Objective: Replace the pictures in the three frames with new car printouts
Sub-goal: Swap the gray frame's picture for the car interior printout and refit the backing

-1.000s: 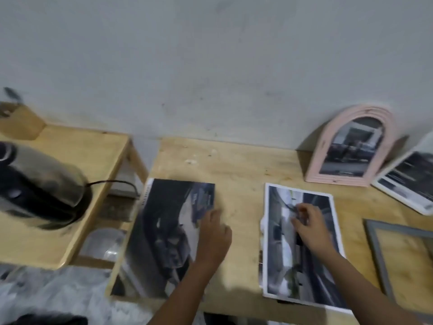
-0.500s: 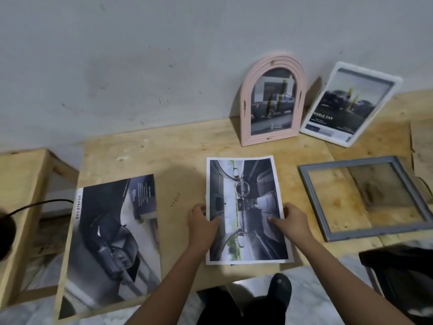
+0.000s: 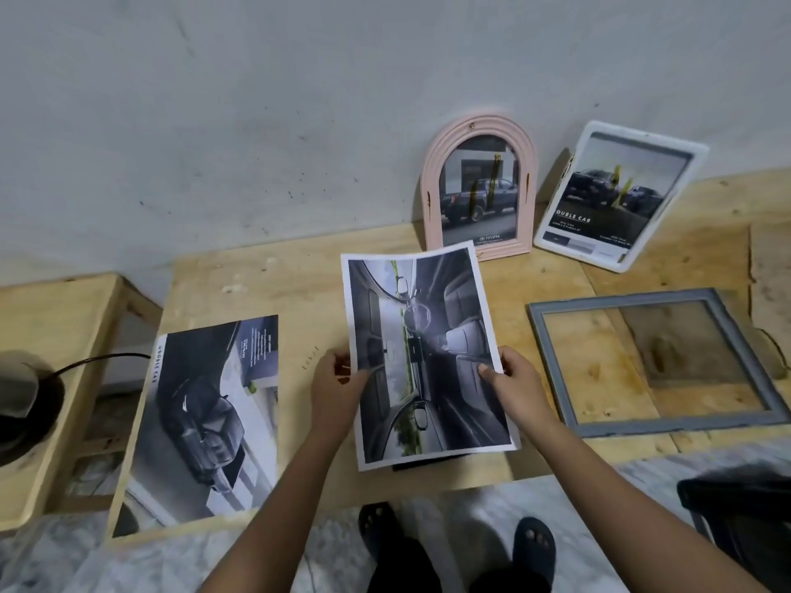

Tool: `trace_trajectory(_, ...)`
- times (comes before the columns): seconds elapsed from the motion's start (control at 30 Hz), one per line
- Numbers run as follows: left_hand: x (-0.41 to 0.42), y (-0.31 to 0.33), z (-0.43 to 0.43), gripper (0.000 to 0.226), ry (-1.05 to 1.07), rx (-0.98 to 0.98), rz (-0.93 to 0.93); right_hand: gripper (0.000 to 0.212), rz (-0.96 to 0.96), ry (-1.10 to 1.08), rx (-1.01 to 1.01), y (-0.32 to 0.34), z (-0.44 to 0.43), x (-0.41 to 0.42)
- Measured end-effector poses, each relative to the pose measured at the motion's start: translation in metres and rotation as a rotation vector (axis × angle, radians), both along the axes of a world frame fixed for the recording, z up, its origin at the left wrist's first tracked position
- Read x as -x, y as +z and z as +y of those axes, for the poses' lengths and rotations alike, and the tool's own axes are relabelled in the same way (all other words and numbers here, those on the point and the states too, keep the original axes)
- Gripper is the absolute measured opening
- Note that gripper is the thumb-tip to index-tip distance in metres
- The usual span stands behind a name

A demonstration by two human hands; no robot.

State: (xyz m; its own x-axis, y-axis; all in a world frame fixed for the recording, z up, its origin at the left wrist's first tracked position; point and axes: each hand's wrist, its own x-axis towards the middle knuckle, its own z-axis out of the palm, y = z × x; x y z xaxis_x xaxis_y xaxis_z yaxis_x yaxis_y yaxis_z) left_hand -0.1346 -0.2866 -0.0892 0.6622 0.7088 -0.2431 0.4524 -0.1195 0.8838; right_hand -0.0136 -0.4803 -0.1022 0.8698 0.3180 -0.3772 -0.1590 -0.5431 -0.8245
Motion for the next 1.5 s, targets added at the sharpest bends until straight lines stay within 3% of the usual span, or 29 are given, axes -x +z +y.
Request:
trace_trajectory(0.07,-0.003,0.02,-0.002,0.012,-0.033,0.116,-0.083,0.009,-0.008,-0.019,-0.104,0.006,-0.008,-0.006)
trace_trajectory(0.17,-0.017,0.054,-0.019,0.031,-0.061,0.32,-0.146,0.01,-0.02,-0.036,-0.26,0.023,-0.02,-0.018)
trace_trajectory(0.27,-0.034,0.093,-0.058,0.027,-0.105,0.403,-0.204,0.005,-0.031,-0.034,-0.353,0.043,-0.041,-0.038)
trace_trajectory(0.33,-0.046,0.117,-0.099,0.022,-0.157,0.273,-0.193,0.009,-0.019,-0.027,-0.397,0.055,-0.061,-0.055)
trace_trajectory(0.43,-0.068,0.135,-0.163,0.03,-0.27,0.028,-0.283,0.038,0.079,-0.022,-0.388,0.076,-0.087,-0.094)
trace_trajectory(0.53,-0.094,0.133,-0.218,0.049,-0.564,-0.149,-0.368,0.017,0.255,-0.028,-0.472,0.096,-0.127,-0.129)
trace_trajectory(0.63,-0.119,0.105,-0.254,0.06,-0.695,-0.48,-0.156,0.033,0.365,-0.158,-0.569,0.08,-0.202,-0.158)
trace_trajectory(0.7,-0.133,0.081,-0.273,0.068,-0.765,-0.704,0.13,0.029,0.463,-0.272,-0.597,0.076,-0.245,-0.168)
trace_trajectory(0.77,-0.142,0.055,-0.293,0.073,-0.826,-0.834,0.285,0.031,0.548,-0.303,-0.633,0.079,-0.265,-0.174)
trace_trajectory(0.93,-0.149,-0.005,-0.32,0.066,-0.939,-0.903,0.435,0.06,0.675,-0.353,-0.413,0.044,-0.305,-0.185)
trace_trajectory(1.07,-0.151,-0.047,-0.33,0.069,-1.02,-0.888,0.451,0.024,0.606,-0.349,-0.109,0.007,-0.319,-0.185)
trace_trajectory(1.17,-0.155,-0.057,-0.326,0.089,-0.979,-0.791,0.45,0.022,0.467,-0.38,0.047,-0.003,-0.321,-0.191)
trace_trajectory(1.27,-0.159,-0.067,-0.315,0.085,-0.901,-0.712,0.473,0.017,0.214,-0.399,0.191,-0.002,-0.317,-0.195)
trace_trajectory(1.37,-0.163,-0.075,-0.307,0.076,-0.899,-0.675,0.593,0.027,0.036,-0.323,0.274,-0.006,-0.307,-0.19)
trace_trajectory(1.43,-0.167,-0.078,-0.301,0.079,-0.903,-0.64,0.544,0.035,-0.035,-0.235,0.316,-0.011,-0.3,-0.187)
trace_trajectory(1.5,-0.17,-0.083,-0.299,0.085,-0.855,-0.724,0.431,0.04,-0.106,-0.181,0.385,-0.017,-0.297,-0.184)
